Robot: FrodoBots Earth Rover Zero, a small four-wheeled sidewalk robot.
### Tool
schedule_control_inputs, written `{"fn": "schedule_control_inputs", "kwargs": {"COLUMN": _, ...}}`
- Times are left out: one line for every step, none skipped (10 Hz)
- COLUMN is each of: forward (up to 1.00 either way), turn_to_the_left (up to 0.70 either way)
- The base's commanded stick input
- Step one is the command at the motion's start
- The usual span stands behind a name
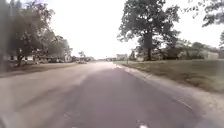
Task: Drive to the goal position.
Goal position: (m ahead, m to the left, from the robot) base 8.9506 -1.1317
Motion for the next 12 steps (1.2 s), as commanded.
{"fn": "schedule_control_inputs", "kwargs": {"forward": 1.00, "turn_to_the_left": 0.00}}
{"fn": "schedule_control_inputs", "kwargs": {"forward": 1.00, "turn_to_the_left": 0.00}}
{"fn": "schedule_control_inputs", "kwargs": {"forward": 1.00, "turn_to_the_left": 0.00}}
{"fn": "schedule_control_inputs", "kwargs": {"forward": 1.00, "turn_to_the_left": 0.00}}
{"fn": "schedule_control_inputs", "kwargs": {"forward": 1.00, "turn_to_the_left": 0.00}}
{"fn": "schedule_control_inputs", "kwargs": {"forward": 1.00, "turn_to_the_left": 0.00}}
{"fn": "schedule_control_inputs", "kwargs": {"forward": 1.00, "turn_to_the_left": 0.00}}
{"fn": "schedule_control_inputs", "kwargs": {"forward": 1.00, "turn_to_the_left": 0.00}}
{"fn": "schedule_control_inputs", "kwargs": {"forward": 1.00, "turn_to_the_left": 0.00}}
{"fn": "schedule_control_inputs", "kwargs": {"forward": 1.00, "turn_to_the_left": 0.00}}
{"fn": "schedule_control_inputs", "kwargs": {"forward": 1.00, "turn_to_the_left": -0.02}}
{"fn": "schedule_control_inputs", "kwargs": {"forward": 1.00, "turn_to_the_left": -0.20}}
